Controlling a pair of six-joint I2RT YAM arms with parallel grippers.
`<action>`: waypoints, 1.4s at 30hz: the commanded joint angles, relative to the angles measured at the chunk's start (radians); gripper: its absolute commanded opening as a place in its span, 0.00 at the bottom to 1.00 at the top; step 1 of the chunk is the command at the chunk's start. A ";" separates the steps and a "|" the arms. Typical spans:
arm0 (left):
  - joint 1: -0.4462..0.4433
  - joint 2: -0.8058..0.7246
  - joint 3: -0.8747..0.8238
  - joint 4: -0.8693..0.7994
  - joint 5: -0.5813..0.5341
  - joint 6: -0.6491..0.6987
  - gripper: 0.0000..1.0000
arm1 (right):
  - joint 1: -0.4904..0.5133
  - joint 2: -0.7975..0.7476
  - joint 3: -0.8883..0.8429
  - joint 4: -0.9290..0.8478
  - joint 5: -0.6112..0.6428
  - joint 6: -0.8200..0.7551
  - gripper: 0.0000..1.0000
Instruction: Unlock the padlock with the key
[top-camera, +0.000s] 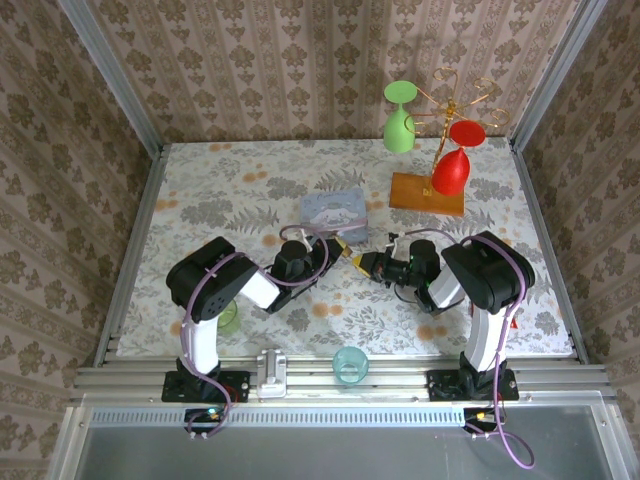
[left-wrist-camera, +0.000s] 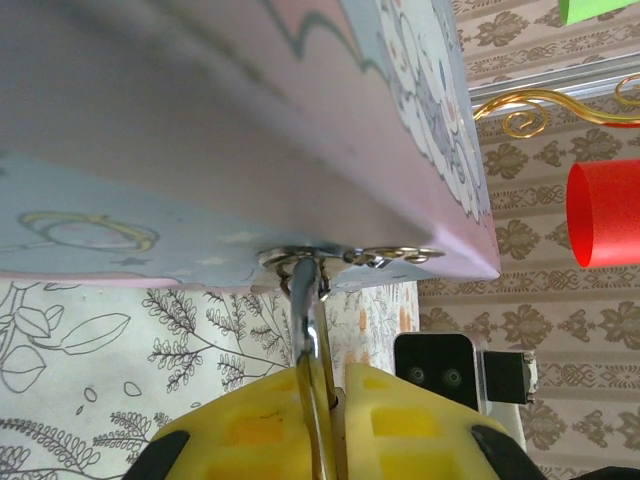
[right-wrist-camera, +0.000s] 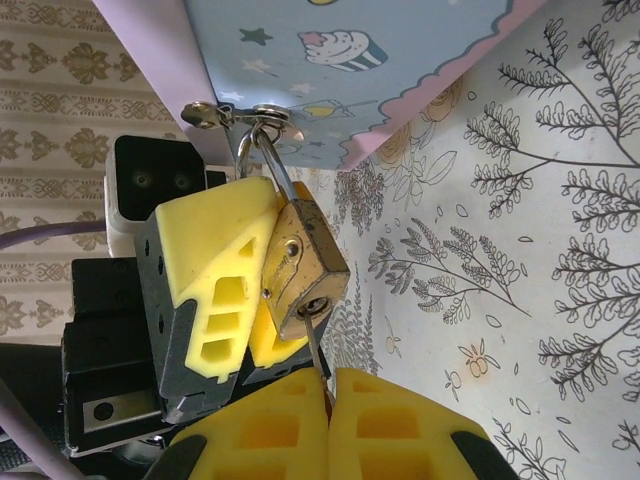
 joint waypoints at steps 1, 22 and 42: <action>-0.013 -0.026 0.002 0.100 0.037 -0.033 0.00 | -0.008 0.036 0.036 0.032 -0.012 0.015 0.00; -0.041 -0.047 0.060 0.114 0.098 -0.087 0.00 | -0.088 0.124 0.185 0.034 -0.226 0.092 0.00; -0.038 0.007 0.064 0.118 0.087 -0.060 0.00 | -0.122 0.058 0.129 0.032 -0.269 0.082 0.00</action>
